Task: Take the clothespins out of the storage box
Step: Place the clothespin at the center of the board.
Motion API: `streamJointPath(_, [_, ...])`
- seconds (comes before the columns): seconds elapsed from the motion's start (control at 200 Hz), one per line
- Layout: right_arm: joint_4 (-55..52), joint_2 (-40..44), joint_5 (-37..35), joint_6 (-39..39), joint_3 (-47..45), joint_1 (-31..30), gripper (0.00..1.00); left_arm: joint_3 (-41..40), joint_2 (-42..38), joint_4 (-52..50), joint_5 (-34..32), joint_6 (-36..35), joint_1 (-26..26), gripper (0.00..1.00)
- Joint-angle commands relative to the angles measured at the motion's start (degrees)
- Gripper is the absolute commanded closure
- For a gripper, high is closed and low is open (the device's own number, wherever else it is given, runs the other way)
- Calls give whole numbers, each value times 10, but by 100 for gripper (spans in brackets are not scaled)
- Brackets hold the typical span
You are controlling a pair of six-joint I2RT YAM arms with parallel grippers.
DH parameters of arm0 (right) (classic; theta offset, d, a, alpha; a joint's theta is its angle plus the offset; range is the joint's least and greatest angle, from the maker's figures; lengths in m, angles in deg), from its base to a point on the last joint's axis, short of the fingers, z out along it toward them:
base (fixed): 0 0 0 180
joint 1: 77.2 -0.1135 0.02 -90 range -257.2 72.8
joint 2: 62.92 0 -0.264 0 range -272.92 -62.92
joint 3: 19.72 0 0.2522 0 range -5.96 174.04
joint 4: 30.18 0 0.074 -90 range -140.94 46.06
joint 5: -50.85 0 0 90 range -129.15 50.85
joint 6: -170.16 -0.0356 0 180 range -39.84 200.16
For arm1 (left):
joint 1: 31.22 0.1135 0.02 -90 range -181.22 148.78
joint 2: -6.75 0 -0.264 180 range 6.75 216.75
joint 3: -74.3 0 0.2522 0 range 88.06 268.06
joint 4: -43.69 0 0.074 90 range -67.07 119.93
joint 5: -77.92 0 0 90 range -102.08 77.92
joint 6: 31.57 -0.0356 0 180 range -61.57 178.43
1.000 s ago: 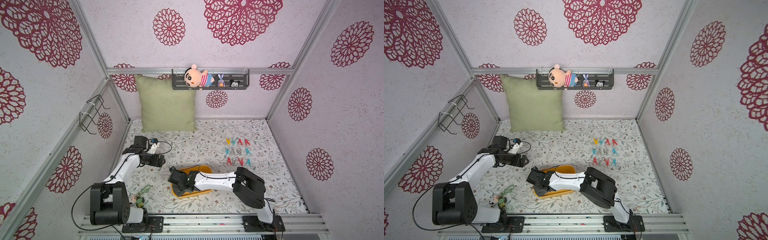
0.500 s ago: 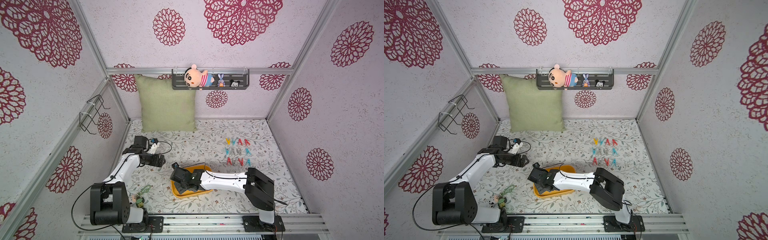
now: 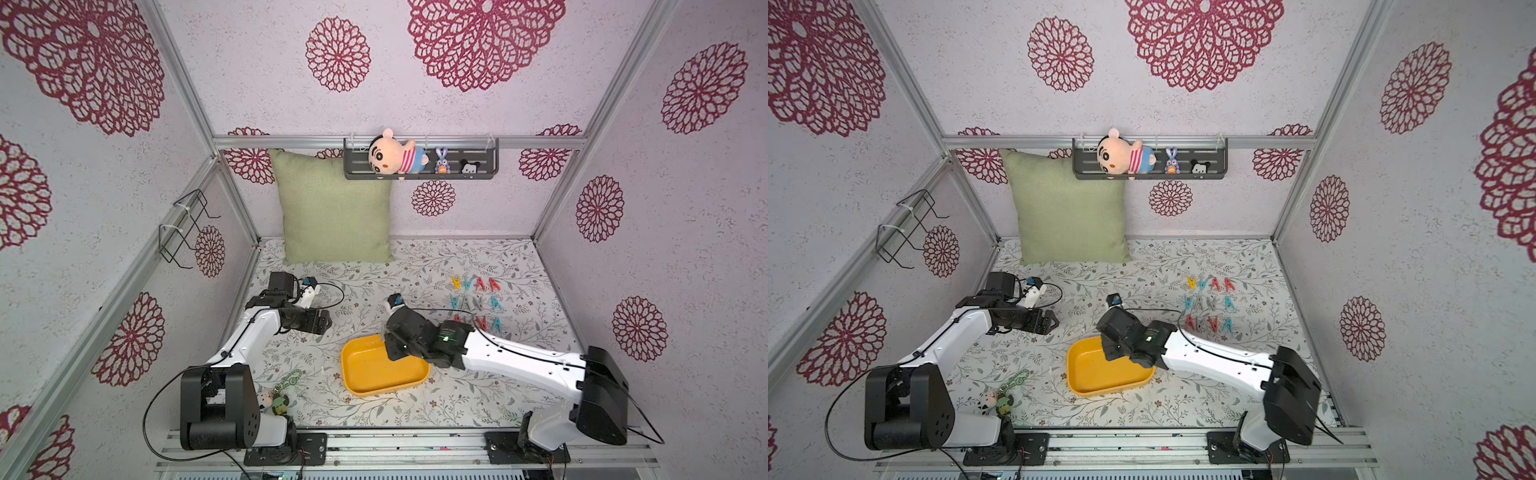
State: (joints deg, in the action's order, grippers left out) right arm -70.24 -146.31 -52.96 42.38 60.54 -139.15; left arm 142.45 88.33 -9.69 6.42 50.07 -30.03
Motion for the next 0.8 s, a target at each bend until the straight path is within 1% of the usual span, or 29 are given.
streamJointPath(0.0, [-43, 67, -18, -33, -38, 33, 100, 5, -8, 16, 1, -2, -3, 6])
streamJointPath(0.13, [-97, 122, 1, -39, -91, 94, 100, 5, -9, 16, 1, -1, -4, 6])
streamJointPath(0.225, [-120, 136, 32, -23, -132, 146, 100, 6, -6, 16, 0, -1, -6, 6])
streamJointPath(0.275, [-123, 136, 39, -8, -149, 164, 100, 6, -6, 16, -2, -2, -6, 6])
streamJointPath(0.355, [-127, 122, 44, 20, -165, 182, 100, 6, -6, 17, -4, -2, -7, 6])
streamJointPath(0.435, [-125, 95, 58, 52, -169, 195, 100, 6, -5, 15, -7, -1, -8, 7])
streamJointPath(0.52, [-121, 62, 56, 78, -168, 205, 100, 6, -6, 15, -10, -2, -8, 6])
streamJointPath(0.645, [-107, 32, 50, 102, -171, 217, 100, 7, -6, 13, -12, -2, -8, 6])
streamJointPath(0.795, [-102, 18, 48, 120, -183, 240, 100, 6, -5, 14, -14, -3, -8, 6])
